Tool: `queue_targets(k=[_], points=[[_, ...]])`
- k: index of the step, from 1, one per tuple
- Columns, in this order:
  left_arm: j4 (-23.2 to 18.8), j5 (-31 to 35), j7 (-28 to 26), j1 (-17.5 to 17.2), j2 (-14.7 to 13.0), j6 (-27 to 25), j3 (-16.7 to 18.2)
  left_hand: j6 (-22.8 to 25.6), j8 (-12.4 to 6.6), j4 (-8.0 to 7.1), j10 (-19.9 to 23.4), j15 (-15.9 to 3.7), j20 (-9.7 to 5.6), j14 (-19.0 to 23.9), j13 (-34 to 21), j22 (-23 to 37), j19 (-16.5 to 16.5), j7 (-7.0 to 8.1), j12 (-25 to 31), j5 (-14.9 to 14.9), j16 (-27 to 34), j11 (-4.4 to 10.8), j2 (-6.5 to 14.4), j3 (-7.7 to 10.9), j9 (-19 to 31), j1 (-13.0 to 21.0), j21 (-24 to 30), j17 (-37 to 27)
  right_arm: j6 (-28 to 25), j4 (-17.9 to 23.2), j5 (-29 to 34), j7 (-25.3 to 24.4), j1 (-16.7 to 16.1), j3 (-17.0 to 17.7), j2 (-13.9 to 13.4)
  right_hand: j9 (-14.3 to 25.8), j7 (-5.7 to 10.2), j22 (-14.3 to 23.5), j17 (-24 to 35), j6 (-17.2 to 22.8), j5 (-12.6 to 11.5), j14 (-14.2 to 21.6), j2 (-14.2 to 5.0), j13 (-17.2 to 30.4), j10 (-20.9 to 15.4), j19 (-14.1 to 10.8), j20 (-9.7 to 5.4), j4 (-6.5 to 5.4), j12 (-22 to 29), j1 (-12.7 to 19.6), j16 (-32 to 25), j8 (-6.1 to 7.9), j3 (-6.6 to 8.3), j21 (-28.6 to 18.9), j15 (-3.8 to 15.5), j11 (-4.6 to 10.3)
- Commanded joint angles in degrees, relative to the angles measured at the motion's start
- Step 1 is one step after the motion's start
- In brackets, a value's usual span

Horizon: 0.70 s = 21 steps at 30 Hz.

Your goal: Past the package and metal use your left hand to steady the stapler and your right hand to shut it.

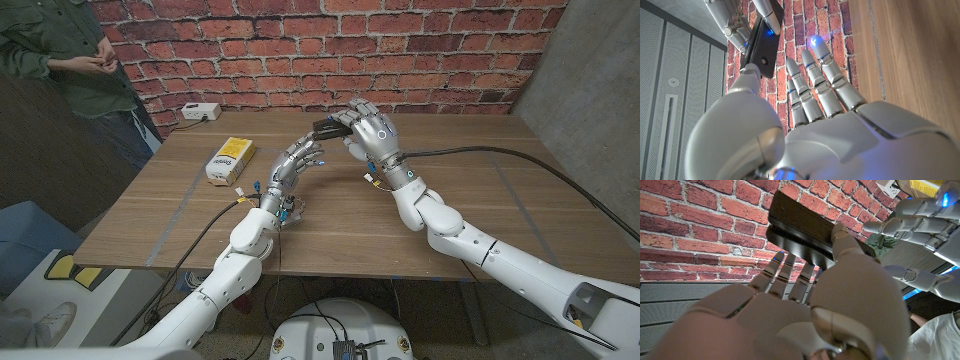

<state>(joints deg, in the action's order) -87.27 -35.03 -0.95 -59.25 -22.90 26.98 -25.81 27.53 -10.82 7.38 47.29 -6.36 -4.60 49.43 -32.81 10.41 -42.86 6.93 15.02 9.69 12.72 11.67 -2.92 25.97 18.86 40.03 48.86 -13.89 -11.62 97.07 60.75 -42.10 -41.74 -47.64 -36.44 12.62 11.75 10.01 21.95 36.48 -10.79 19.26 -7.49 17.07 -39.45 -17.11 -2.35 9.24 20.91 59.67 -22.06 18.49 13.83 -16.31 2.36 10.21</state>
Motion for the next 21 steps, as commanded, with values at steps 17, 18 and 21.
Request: queue_targets(k=[17, 18, 21], points=[[-1.33, -0.47, 0.12, -0.76, -0.95, -0.36, 0.51, 2.84, -1.09, 0.09, 1.94, -6.77, -3.31, 1.71, -0.35, -0.03, -0.52, -0.28, 0.63, 0.42, 0.94, -0.05, 0.4, 0.06, -0.94, -0.78, -0.21, 0.19, 2.93, 1.03, -4.42, -0.18, -1.24, 2.32, 0.27, 0.47, 0.76, 0.46, 0.28, 11.9, -1.45, 2.76, -4.65, 3.08, -12.46, -0.95, 0.65, -2.43, 3.9, 4.81, -0.09, -1.11, 5.55, 0.85, 10.63, -0.39], [-1.29, -0.47, 0.18, -0.7, -0.97, -0.38, 0.5, 2.86, -1.08, 0.07, 2.0, -6.72, -3.29, 1.76, -0.36, -0.03, -0.49, -0.3, 0.65, 0.4, 0.95, -0.05, 0.38, 0.04, -0.99, -0.85, -0.23, 0.21, 2.93, 1.09, -4.62, -0.12, -1.32, 2.43, 0.32, 0.46, 0.73, 0.48, 0.1, 11.45, -1.71, 2.76, -4.69, 3.38, -12.33, -0.9, 0.9, -2.78, 4.1, 4.77, 0.25, -1.48, 6.28, 0.91, 10.37, -0.4], [-1.13, -0.54, 0.34, -0.49, -0.91, -0.47, 0.44, 3.14, -1.16, 0.04, 2.09, -6.67, -3.3, 1.86, -0.34, -0.03, -0.57, -0.18, 0.66, 0.39, 0.98, -0.05, 0.38, 0.02, -1.09, -0.96, -0.24, 0.25, 2.93, 1.23, -4.78, 0.24, -1.41, 2.56, 0.26, 0.49, 0.74, 0.52, 0.07, 10.98, -2.01, 2.75, -4.94, 3.93, -12.55, -0.68, 0.97, -3.58, 4.66, 4.55, 0.57, -1.98, 7.36, 1.05, 10.19, -0.15]])
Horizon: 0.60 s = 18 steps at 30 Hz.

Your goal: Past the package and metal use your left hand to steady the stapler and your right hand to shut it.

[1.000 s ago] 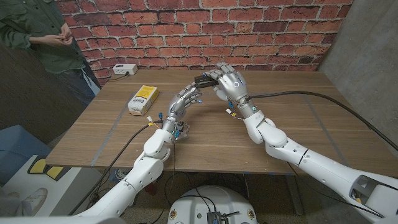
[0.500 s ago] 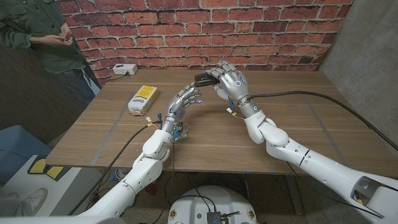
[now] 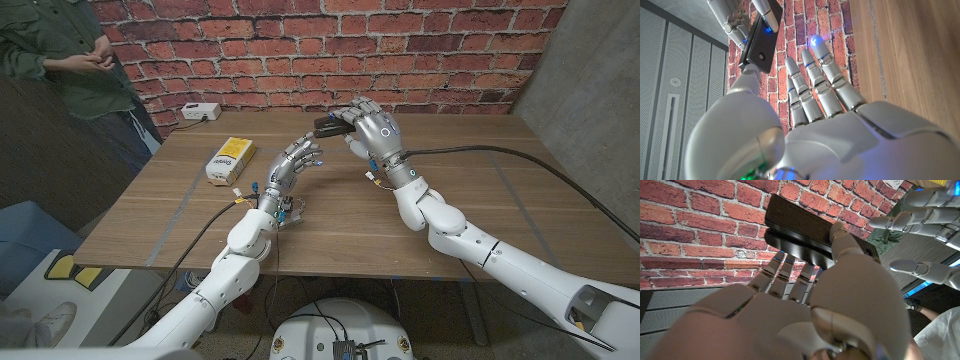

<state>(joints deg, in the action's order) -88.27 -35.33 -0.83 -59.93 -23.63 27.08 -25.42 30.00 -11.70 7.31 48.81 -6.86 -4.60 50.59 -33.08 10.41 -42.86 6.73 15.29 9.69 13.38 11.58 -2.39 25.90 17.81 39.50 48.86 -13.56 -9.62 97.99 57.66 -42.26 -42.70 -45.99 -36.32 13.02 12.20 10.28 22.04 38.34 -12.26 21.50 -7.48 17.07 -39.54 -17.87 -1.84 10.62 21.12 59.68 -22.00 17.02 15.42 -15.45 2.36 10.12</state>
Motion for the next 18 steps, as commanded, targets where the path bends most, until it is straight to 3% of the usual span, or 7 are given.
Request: queue_targets(k=[1, 12, 18], points=[[-0.03, -0.33, 0.36, 0.26, -0.13, -0.54, 0.02, 0.75, -0.3, 0.11, 0.59, -6.19, -3.31, 0.72, -0.07, -0.03, -0.57, 0.07, 0.38, 0.39, 0.32, 0.05, -0.16, 0.09, -0.07, -0.44, -0.25, -0.06, 0.94, 0.38, -1.77, 0.51, -0.49, 0.96, 0.13, 0.1, 0.3, 0.26, 0.0, 9.06, -0.6, 0.52, -5.05, 4.06, -12.26, 0.2, 0.52, -5.16, 4.47, 4.49, 0.55, -0.59, 6.01, 0.25, 10.19, 0.07], [0.41, -0.38, 0.56, 0.48, 0.07, -0.31, 0.0, 1.59, -0.47, 0.11, 1.11, -6.22, -3.29, 0.95, -0.12, -0.04, -0.62, 0.09, 0.55, 0.36, 0.34, 0.06, -0.11, 0.13, -0.47, -0.67, -0.37, 0.13, 1.38, 0.5, -2.8, 0.62, -0.74, 1.5, 0.41, 1.19, 0.27, 0.37, 0.83, 9.22, -0.92, -0.22, -5.06, 6.28, -11.63, 0.63, 0.7, -7.4, 6.15, 4.09, 0.85, -0.82, 8.59, 0.51, 10.32, -0.27], [0.35, -0.61, 0.69, 0.23, -0.04, -0.23, 0.11, 2.19, -0.61, 0.15, 1.48, -6.26, -3.28, 1.1, -0.11, -0.04, -0.63, 0.17, 0.66, 0.37, 0.37, 0.04, 0.01, 0.2, -0.7, -0.69, -0.45, 0.22, 1.71, 0.26, -3.13, 0.34, -0.73, 1.6, 0.6, 2.19, 0.21, 0.36, 1.56, 10.02, -1.02, -0.34, -4.81, 7.62, -11.63, 0.57, 0.83, -7.82, 7.36, 4.21, 0.64, -0.35, 9.47, 0.57, 10.52, -0.42]])
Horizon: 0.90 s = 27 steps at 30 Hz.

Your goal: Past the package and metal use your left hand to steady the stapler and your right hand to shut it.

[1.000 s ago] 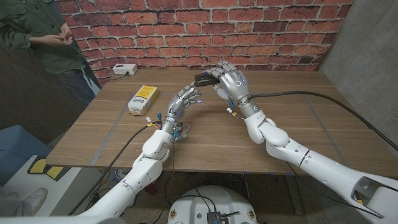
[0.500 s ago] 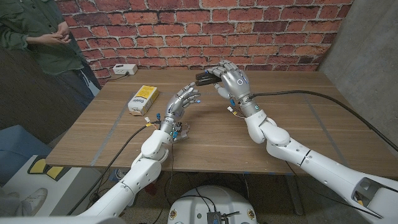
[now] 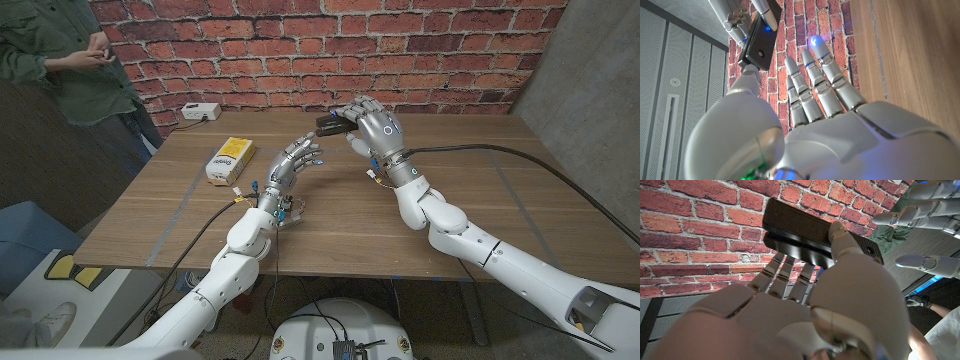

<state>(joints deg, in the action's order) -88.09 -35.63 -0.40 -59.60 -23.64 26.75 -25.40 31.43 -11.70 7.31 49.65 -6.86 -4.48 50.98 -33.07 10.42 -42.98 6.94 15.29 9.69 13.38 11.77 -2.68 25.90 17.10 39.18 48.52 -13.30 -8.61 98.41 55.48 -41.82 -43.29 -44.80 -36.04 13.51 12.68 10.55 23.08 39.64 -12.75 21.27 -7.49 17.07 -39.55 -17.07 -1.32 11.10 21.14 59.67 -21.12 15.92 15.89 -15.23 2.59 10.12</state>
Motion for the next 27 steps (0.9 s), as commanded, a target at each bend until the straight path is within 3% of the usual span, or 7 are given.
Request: queue_targets(k=[1, 27], points=[[0.06, -0.3, 0.33, -0.17, -0.1, 0.2, 0.12, 1.06, -0.7, 0.15, 0.73, -6.25, -3.42, 0.72, -0.14, -0.04, -0.53, -0.09, 0.69, 0.36, 0.36, -0.15, 0.29, 0.2, -0.06, -0.39, -0.12, -0.01, 0.8, -0.08, -1.08, -0.06, -0.14, 0.47, 0.3, 1.84, -0.27, 0.09, 0.63, 8.76, -0.55, -0.09, -4.74, 7.81, -11.54, -0.23, 0.34, -8.29, 7.49, 4.26, -0.29, 0.78, 9.1, 0.36, 10.33, -0.46], [-1.8, 0.14, 2.84, -1.87, -2.28, 4.29, 1.66, 2.32, -0.68, 0.25, 0.41, -6.21, -3.25, 0.11, -0.08, 0.0, -0.24, -0.1, 0.41, 0.33, -0.01, -0.11, 0.46, 0.38, -0.95, -0.73, -0.54, 0.35, -2.23, 2.23, -0.5, 0.42, -0.98, 0.71, 2.22, 4.18, -0.56, 0.04, 1.51, 8.25, -1.21, 0.67, -4.36, 10.86, -11.77, -0.52, 0.32, -8.38, 10.49, 3.83, -0.27, 0.81, 10.44, 0.51, 10.5, -0.29]])
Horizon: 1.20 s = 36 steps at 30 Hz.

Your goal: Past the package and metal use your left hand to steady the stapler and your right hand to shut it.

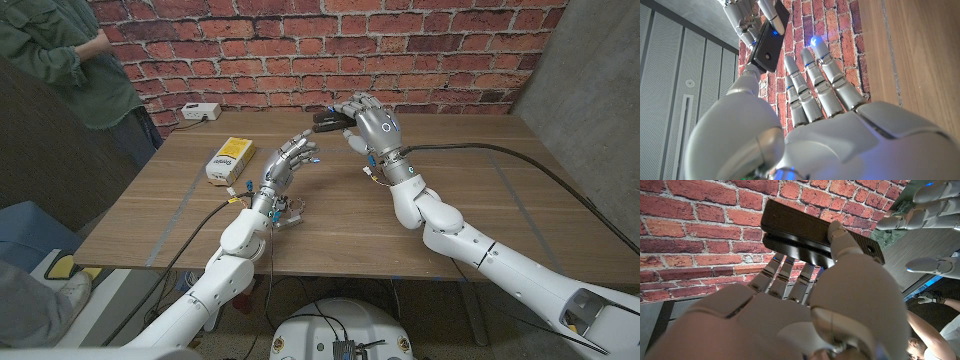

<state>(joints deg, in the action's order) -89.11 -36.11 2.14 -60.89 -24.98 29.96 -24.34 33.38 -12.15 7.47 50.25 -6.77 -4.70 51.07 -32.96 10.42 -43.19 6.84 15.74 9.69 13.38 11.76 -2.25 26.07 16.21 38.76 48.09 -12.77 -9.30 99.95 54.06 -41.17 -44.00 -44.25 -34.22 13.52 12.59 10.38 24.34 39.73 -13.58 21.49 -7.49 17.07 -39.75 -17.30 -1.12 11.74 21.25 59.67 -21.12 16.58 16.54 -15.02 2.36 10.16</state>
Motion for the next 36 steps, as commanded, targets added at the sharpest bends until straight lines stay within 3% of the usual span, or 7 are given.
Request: queue_targets(k=[1, 13, 20, 24, 27, 36], points=[[-0.81, 0.76, 0.15, -0.59, -0.96, 1.11, 0.65, 0.36, -0.22, 0.1, -0.19, -6.29, -3.03, -0.05, -0.19, -0.01, -0.02, -0.03, -0.04, 0.33, -0.04, -0.09, -0.01, 0.21, -0.08, -0.33, -0.12, -0.16, -1.43, 0.6, 0.86, -0.36, -0.17, 0.2, 0.38, 4.24, -0.47, 0.21, 0.26, 8.14, -0.41, 0.45, -4.34, 10.93, -11.6, -0.31, 0.12, -9.02, 10.47, 3.8, -0.25, 0.15, 9.82, 0.3, 10.71, -0.4], [0.7, 0.29, 0.58, -0.25, -0.3, 1.52, 0.48, 0.32, -0.02, 0.1, -0.36, -6.24, -2.95, -0.28, -0.27, 0.0, 0.16, -0.12, -0.09, 0.32, -0.11, -0.09, -0.01, 0.22, -0.39, -0.56, -0.3, -0.13, -1.95, -0.02, 1.61, -0.86, -0.1, -0.45, 0.66, 5.15, -0.57, 0.19, 0.55, 7.85, -0.79, 0.66, -4.14, 11.99, -11.75, -0.41, 0.23, -9.03, 11.64, 3.25, -0.06, -0.03, 10.14, 0.39, 10.79, 0.02], [0.63, 0.32, 0.96, 0.32, -0.67, 0.75, 0.32, 0.46, 0.01, 0.09, -0.47, -6.25, -2.93, -0.39, -0.22, 0.0, 0.12, -0.11, -0.19, 0.31, -0.15, -0.08, -0.04, 0.22, -0.56, -0.7, -0.36, -0.11, -1.42, 0.4, -0.02, -0.6, -0.55, 0.09, 0.42, 5.71, -0.53, 0.2, 0.74, 7.67, -0.93, 0.57, -4.26, 12.64, -10.99, -0.11, 0.24, -8.96, 12.01, 3.0, 0.08, -0.13, 10.25, 0.57, 10.69, -0.48], [0.55, 0.07, 1.11, 0.36, -1.07, 0.33, 0.5, 0.76, -0.04, 0.09, -0.43, -6.29, -2.89, -0.41, -0.21, 0.0, 0.15, 0.04, -0.2, 0.31, -0.14, -0.08, 0.02, 0.25, -0.7, -0.77, -0.42, -0.1, -0.98, -0.15, -1.34, -1.17, -0.81, 0.32, 1.03, 6.76, -0.27, 0.35, 1.47, 7.35, -1.39, 0.38, -5.29, 14.69, -7.05, 0.89, 0.14, -10.12, 12.44, 3.3, 0.37, -0.4, 12.49, 0.95, 10.29, -1.66], [0.56, 0.18, 1.42, 0.56, -1.38, 0.1, 0.44, 0.85, -0.03, 0.09, -0.43, -6.31, -2.86, -0.4, -0.23, 0.01, 0.18, 0.08, -0.2, 0.32, -0.11, -0.08, 0.09, 0.29, -0.78, -0.8, -0.47, -0.12, -1.1, -0.33, -1.78, -1.18, -0.92, 0.38, 1.32, 7.81, -0.22, 0.51, 2.47, 8.86, -1.36, -0.36, -5.29, 16.87, -4.86, 1.61, 0.53, -11.22, 13.65, 3.59, 0.51, 0.14, 13.97, 1.1, 10.14, -2.31], [2.13, -1.09, 3.56, 1.77, -1.66, -0.18, 0.49, 1.36, -0.1, 0.07, -0.4, -6.24, -2.82, -0.54, -0.3, 0.02, 0.15, 0.22, -0.18, 0.31, -0.16, -0.07, 0.18, 0.34, -1.04, -0.98, -0.56, -0.05, -1.6, -0.46, -3.45, -1.36, -1.43, 0.49, 2.41, 12.79, -0.32, 0.66, 6.04, 13.23, -0.65, -1.37, -5.13, 23.59, -0.67, 2.26, 0.97, -12.82, 18.26, 4.5, -0.01, 3.61, 16.32, 0.93, 10.1, -2.14]])
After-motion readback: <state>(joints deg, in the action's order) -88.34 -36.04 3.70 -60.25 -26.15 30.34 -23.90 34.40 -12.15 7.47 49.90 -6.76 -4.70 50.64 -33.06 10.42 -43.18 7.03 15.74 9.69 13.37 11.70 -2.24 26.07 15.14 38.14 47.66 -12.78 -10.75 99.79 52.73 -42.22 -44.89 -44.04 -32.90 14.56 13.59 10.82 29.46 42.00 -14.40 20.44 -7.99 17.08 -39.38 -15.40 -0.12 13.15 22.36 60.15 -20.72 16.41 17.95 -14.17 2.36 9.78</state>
